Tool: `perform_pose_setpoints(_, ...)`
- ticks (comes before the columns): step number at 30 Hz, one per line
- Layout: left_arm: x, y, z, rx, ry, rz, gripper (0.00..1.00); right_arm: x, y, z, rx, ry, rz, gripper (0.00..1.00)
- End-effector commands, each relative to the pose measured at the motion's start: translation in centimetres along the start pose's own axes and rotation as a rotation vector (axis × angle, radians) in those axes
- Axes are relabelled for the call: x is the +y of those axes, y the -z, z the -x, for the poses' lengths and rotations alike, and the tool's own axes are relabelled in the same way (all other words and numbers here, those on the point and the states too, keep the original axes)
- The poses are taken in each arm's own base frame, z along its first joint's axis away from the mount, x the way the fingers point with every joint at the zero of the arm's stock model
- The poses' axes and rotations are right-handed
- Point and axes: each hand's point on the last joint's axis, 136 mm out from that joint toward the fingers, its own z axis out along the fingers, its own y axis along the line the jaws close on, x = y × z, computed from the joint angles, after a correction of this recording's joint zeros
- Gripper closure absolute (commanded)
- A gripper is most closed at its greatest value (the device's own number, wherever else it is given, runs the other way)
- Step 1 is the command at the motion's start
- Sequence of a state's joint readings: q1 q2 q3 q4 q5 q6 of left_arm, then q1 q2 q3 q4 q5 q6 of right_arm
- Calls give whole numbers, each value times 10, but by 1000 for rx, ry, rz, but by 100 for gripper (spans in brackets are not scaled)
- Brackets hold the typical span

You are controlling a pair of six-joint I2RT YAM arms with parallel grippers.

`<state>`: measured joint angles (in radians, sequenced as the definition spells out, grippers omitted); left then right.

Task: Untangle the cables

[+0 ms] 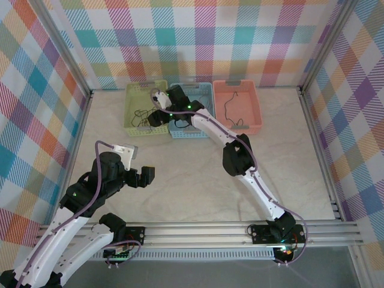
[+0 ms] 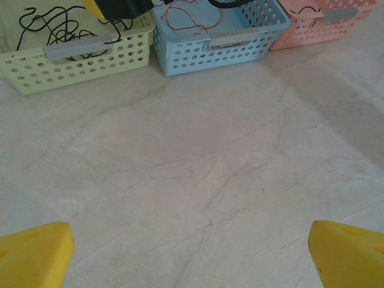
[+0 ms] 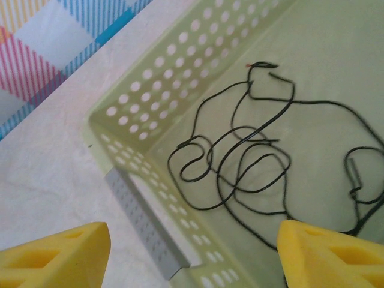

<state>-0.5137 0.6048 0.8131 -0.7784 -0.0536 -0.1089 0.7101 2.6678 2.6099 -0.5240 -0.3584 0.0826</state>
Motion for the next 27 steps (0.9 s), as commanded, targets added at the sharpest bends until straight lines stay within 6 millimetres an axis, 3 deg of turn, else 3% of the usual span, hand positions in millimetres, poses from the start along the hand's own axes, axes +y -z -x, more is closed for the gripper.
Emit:
perform_pose_setpoints(1,1,-1,4,-19,24,0,0,27,48,49,-87,-37,40,28)
perform_pose_setpoints(4,1,0,9,-19,64,8,0,-14,67,58,-131,-228,-191,41)
perform_pose_setpoints(8,6,2,15,22,166,57,0,18,57,50,-91,-153,-47,38)
perform_pose_setpoints(13,7,-5,39,62,290,93,6,12,52,43,-78,-202,-49,37)
perform_pose_setpoints(19,16,-50,79,59,205,100,8,16,51,43,-73,-223,-6,37)
perform_pose_setpoints(24,41,-92,91,218,205,118,8,11,54,42,-68,-253,19,37)
perform_pose_setpoints(27,38,-118,103,242,236,18,12,12,55,41,-63,-252,30,37)
